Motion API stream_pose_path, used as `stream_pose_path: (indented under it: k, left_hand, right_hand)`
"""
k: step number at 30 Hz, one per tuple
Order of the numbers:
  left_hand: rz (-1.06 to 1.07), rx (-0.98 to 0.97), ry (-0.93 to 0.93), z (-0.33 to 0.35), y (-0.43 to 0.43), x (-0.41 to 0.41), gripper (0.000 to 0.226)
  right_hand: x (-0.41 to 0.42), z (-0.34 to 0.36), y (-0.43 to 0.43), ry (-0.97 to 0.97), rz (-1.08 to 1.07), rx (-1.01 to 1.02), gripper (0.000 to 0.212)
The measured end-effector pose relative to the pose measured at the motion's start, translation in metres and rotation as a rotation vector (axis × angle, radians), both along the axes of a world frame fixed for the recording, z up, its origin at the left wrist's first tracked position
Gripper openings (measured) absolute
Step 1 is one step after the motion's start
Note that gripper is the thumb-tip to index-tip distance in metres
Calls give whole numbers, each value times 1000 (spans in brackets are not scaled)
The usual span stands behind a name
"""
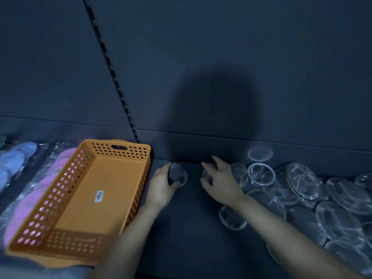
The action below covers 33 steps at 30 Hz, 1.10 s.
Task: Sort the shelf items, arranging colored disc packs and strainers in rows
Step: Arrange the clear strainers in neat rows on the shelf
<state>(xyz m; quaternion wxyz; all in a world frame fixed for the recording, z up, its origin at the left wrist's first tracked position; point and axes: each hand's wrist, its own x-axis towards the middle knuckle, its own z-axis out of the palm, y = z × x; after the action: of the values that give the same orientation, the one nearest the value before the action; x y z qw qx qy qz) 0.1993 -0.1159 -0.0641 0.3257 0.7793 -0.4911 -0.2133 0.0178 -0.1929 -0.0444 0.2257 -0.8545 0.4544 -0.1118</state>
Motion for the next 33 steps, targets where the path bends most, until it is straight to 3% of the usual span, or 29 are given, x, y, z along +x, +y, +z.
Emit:
stream_pose_path:
  k: [3, 8, 16, 19, 22, 24, 28, 33]
  left_hand:
    - [-4, 3, -3, 1, 2, -1, 69]
    - [-1, 3, 5, 0, 3, -1, 70]
    - [-43, 62, -33, 4, -13, 0, 72]
    - [-31, 52, -81, 6, -13, -5, 75]
    - [-42, -89, -151, 12, -8, -22, 66]
    - [-92, -201, -192, 18, -4, -38, 52]
    - [-289, -230, -153, 22, 1, -73, 33]
    - [-547, -60, -97, 12, 9, -103, 57]
  right_hand:
    - [1, -5, 2, 55, 92, -40, 38]
    - [3, -10, 2, 93, 35, 57, 68]
    - [8, -3, -4, 61, -12, 70, 73]
    - [-6, 1, -2, 64, -16, -85, 60]
    - [-32, 4, -5, 128, -72, -190, 44]
    - [-48, 3, -8, 155, -116, -204, 38]
    - [-68, 1, -7, 154, -123, -144, 63]
    - [-82, -1, -1, 77, -85, -103, 62]
